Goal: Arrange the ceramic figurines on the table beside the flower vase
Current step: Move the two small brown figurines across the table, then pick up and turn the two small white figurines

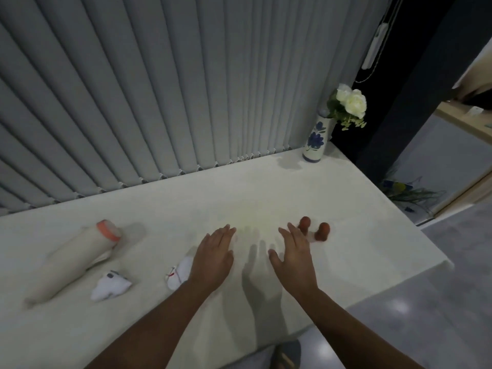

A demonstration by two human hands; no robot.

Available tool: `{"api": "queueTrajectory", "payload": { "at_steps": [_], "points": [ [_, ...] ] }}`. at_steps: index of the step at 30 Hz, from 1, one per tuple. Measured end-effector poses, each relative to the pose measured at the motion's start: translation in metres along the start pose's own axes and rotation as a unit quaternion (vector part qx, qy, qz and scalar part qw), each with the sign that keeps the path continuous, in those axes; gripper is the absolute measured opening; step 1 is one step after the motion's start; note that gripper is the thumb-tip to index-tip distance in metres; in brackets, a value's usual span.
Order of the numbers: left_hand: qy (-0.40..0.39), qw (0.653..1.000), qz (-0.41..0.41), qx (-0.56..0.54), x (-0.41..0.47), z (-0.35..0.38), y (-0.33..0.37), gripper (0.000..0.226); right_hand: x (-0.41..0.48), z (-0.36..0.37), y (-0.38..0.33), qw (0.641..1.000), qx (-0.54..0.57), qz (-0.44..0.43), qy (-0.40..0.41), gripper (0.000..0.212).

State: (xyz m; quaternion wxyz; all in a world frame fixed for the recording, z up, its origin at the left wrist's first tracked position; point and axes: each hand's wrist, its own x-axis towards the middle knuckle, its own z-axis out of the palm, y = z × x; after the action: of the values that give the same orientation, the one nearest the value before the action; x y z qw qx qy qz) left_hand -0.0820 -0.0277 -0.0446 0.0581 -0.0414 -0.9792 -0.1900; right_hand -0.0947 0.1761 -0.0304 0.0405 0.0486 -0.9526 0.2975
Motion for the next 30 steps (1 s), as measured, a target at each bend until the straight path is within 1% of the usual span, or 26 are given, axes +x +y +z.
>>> {"api": "queueTrajectory", "payload": {
  "at_steps": [4,7,11,14,17,20,24,27,30],
  "points": [
    [0.046,0.999,-0.012,0.025,-0.044,-0.024,-0.050,0.047,-0.029,0.038,-0.055,0.999,0.018,-0.040,-0.025,0.052],
    [0.061,0.996,-0.055,0.030,-0.076,-0.039,-0.085,0.048,-0.046,0.062,-0.090,0.995,0.021,-0.071,-0.060,0.054],
    [0.073,0.992,-0.089,0.045,-0.113,-0.057,-0.125,0.049,-0.066,0.087,-0.129,0.990,0.010,-0.101,-0.103,0.066],
    [0.069,0.989,-0.117,0.062,-0.135,-0.067,-0.148,0.047,-0.076,0.102,-0.150,0.986,-0.004,-0.119,-0.114,0.061],
    [0.048,0.986,-0.148,0.060,-0.153,-0.072,-0.167,0.063,-0.083,0.113,-0.165,0.985,-0.019,-0.124,-0.121,0.059],
    [0.029,0.982,-0.181,0.053,-0.167,-0.076,-0.183,0.072,-0.087,0.125,-0.170,0.982,-0.081,-0.124,-0.114,0.064],
    [0.002,0.982,-0.185,0.045,-0.175,-0.072,-0.198,0.063,-0.085,0.135,-0.169,0.973,-0.155,-0.127,-0.117,0.070],
    [-0.016,0.984,-0.172,0.035,-0.171,-0.068,-0.204,0.060,-0.080,0.136,-0.167,0.966,-0.189,-0.134,-0.116,0.062],
    [-0.007,0.987,-0.158,-0.006,-0.163,-0.065,-0.203,0.059,-0.073,0.137,-0.163,0.962,-0.215,-0.127,-0.111,0.057]
  ]
}}
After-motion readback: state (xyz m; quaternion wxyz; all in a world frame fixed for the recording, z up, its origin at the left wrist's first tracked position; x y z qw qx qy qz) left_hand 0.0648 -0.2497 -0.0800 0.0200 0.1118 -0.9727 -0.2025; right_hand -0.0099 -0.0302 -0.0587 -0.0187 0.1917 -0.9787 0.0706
